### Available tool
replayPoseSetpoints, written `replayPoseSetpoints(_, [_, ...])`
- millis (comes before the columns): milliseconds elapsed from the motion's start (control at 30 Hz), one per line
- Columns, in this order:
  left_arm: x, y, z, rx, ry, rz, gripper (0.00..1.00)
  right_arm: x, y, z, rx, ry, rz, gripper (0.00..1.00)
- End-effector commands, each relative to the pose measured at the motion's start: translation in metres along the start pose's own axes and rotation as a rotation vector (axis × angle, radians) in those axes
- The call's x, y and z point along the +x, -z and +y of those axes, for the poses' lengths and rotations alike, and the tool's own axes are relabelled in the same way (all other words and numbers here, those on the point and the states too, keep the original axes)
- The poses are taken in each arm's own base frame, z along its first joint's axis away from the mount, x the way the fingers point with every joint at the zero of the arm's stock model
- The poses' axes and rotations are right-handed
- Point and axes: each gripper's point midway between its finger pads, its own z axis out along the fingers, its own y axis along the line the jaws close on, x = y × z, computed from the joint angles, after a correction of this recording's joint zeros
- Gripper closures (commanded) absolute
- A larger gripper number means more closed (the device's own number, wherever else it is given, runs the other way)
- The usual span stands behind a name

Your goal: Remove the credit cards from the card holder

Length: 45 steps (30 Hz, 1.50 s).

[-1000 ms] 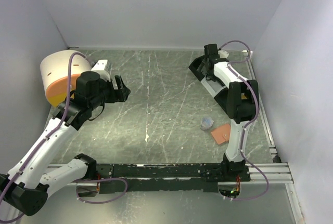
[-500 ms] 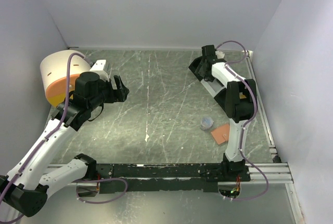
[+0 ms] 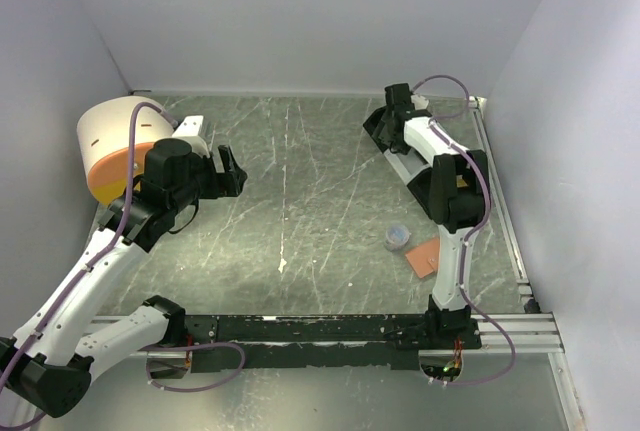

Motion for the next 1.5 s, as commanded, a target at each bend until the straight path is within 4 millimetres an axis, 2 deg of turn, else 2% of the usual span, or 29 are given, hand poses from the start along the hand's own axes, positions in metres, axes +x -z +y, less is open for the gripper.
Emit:
replayPoseSetpoints(0, [-0.009,0.007,0.001,-0.011,-0.011,-0.033,0.09,-0.001,-0.009,0.013,-0.062,0.016,0.024,0.41])
replayPoseSetpoints(233, [-0.008,0.009,0.002,-0.015,-0.011,-0.034,0.09,0.035,-0.016,0.032,-0.106,0.126,0.110,0.42])
replayPoseSetpoints(367, [-0.008,0.010,0.004,-0.023,-0.010,-0.036,0.09,0.050,-0.008,0.047,-0.115,0.220,0.107,0.42])
replayPoseSetpoints(467, [-0.008,0.011,0.004,-0.023,-0.009,-0.039,0.09,0.068,0.001,0.058,-0.131,0.290,0.121,0.42])
replayPoseSetpoints(800, [-0.004,0.009,0.004,-0.021,-0.001,-0.031,0.09,0.144,0.047,0.108,-0.267,0.576,0.140,0.40])
replayPoseSetpoints(1067, [-0.003,0.008,0.005,-0.020,0.011,-0.039,0.09,0.183,0.090,0.135,-0.425,0.649,0.169,0.38])
replayPoseSetpoints(1300, [0.000,0.003,0.004,-0.021,0.008,-0.023,0.08,0.218,0.124,0.152,-0.560,0.787,0.180,0.38])
replayPoseSetpoints(1433, [0.001,0.002,0.004,-0.018,0.011,-0.022,0.07,0.245,0.135,0.153,-0.613,0.873,0.206,0.38])
replayPoseSetpoints(1467, [0.001,0.002,0.004,-0.019,0.011,-0.021,0.07,0.244,0.145,0.155,-0.632,0.885,0.191,0.38])
